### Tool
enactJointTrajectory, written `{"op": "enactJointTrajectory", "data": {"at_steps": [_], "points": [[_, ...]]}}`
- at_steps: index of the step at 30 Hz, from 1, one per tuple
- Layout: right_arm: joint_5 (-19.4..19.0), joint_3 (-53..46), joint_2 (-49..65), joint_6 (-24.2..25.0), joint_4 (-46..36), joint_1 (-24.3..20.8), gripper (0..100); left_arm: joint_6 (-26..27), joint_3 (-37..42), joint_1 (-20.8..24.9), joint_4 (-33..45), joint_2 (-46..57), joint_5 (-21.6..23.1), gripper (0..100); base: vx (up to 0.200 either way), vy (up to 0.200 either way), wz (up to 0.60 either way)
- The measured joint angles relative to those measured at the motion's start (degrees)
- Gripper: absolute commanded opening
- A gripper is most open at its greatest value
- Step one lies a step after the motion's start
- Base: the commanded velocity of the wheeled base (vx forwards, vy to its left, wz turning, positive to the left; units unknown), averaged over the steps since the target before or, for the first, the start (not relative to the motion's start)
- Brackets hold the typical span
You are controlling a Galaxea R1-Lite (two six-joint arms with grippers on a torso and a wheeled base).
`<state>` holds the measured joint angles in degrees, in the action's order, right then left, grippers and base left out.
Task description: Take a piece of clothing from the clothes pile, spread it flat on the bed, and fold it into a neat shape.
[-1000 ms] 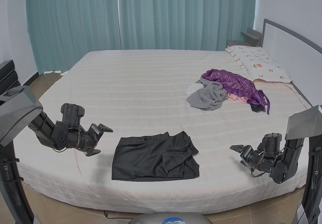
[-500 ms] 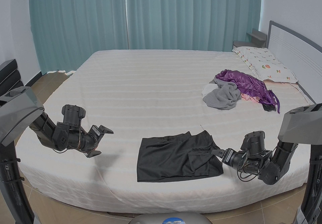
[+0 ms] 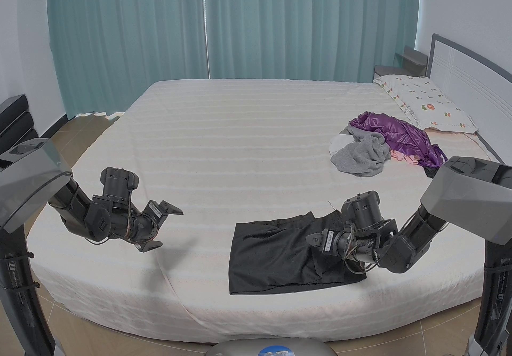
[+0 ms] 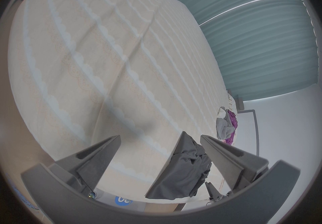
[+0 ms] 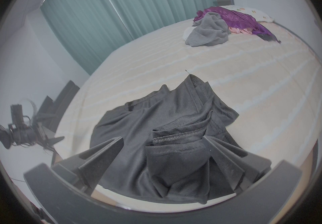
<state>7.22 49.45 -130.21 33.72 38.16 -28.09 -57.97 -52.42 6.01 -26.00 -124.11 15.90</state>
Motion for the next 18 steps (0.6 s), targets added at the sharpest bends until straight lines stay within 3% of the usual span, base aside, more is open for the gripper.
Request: {"op": "enactJointTrajectory", "data": {"at_steps": [7,18], "points": [[2.9,7.3,-3.8,-5.4,-9.0,-0.5,100,0.1,0.0,0.0,0.0,-0.1,-0.1,100,0.0,0.0,0.0],[5.4,8.4,-4.3,-7.4,-16.3,0.3,100,0.2,-0.1,0.0,0.0,-0.3,-0.2,100,0.0,0.0,0.0]]}}
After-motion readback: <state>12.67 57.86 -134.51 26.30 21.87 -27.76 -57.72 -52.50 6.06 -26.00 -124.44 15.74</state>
